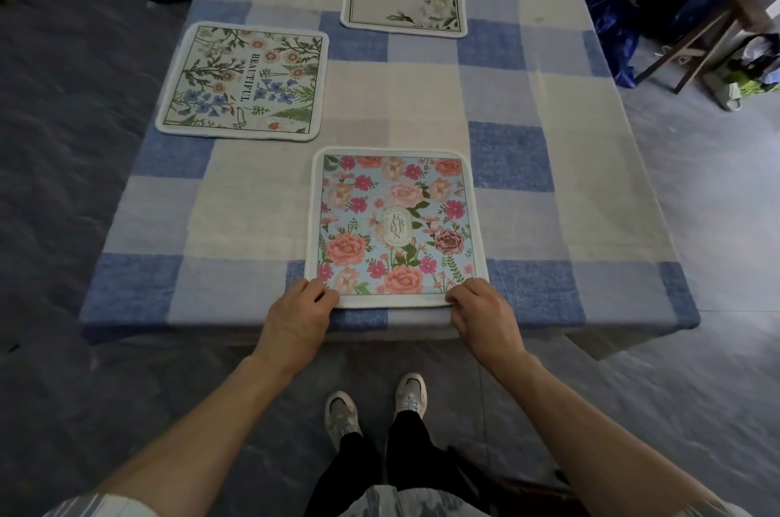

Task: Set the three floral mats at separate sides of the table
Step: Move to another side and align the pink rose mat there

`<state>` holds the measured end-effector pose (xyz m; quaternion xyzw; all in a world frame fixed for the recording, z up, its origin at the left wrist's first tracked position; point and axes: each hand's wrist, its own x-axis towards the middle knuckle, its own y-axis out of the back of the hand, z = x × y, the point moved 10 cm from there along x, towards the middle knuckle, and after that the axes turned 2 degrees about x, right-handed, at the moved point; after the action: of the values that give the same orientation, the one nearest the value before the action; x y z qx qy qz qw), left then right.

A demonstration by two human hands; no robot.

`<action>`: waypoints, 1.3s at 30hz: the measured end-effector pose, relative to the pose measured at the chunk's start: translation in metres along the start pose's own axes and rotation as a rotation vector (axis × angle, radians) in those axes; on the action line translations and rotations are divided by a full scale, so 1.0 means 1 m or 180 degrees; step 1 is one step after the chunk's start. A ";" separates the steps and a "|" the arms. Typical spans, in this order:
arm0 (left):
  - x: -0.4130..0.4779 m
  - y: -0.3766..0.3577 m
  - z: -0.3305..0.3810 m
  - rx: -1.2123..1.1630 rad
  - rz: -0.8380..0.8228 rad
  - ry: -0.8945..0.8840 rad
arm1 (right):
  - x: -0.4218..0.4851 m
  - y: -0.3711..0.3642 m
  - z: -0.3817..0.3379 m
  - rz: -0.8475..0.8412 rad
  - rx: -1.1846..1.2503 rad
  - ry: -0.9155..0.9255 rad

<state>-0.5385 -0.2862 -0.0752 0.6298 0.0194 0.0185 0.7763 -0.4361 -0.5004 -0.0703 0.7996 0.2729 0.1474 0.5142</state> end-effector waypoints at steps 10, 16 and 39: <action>0.005 0.009 -0.004 -0.0008 0.0128 -0.0055 | 0.003 -0.003 -0.001 -0.0028 -0.0047 -0.0034; 0.005 0.012 -0.002 -0.0030 0.0172 -0.0080 | -0.007 -0.003 -0.010 -0.0058 -0.0211 0.0466; 0.024 0.014 0.021 -0.0061 0.0102 -0.0118 | -0.010 0.032 0.038 0.0118 -0.0242 0.0135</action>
<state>-0.5137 -0.3021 -0.0573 0.6228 -0.0053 0.0194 0.7821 -0.4150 -0.5449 -0.0572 0.7811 0.2631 0.1840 0.5355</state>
